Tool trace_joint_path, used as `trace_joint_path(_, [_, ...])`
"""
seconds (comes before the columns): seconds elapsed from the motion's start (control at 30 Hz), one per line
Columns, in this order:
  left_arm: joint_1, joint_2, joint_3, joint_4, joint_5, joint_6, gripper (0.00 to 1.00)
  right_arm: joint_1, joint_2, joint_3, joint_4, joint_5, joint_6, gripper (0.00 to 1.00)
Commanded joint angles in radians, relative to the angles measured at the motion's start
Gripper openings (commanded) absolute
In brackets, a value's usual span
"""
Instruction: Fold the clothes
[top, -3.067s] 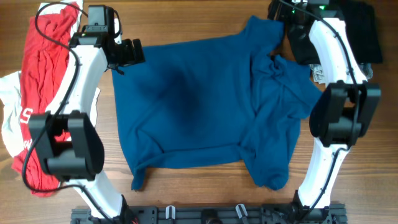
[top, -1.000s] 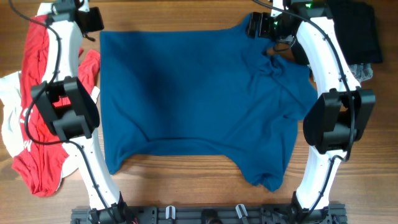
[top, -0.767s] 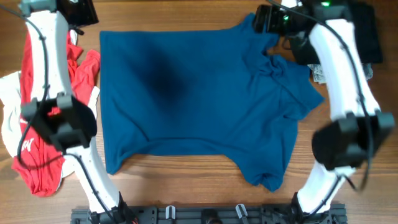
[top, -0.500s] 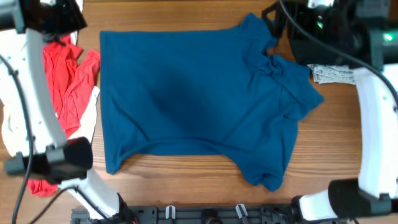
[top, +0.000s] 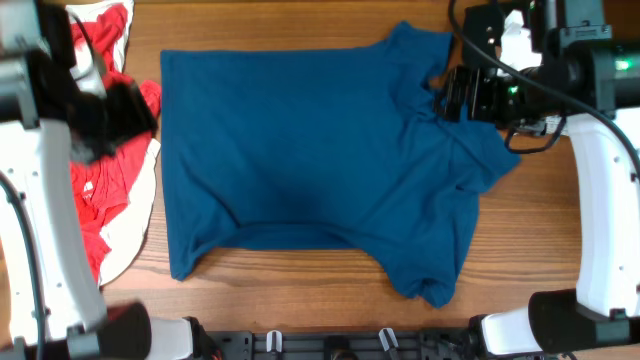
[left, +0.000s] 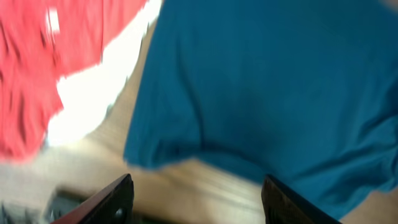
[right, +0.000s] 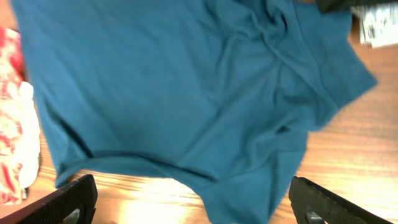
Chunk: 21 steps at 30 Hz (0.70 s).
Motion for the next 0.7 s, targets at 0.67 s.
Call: trace_joint_path(0.67, [-0.080,-0.291,-1.173,0.528,0.130,-0.543,0.66,0.000,0.007,-0.535,0.439,-0.093,0.041,1.00])
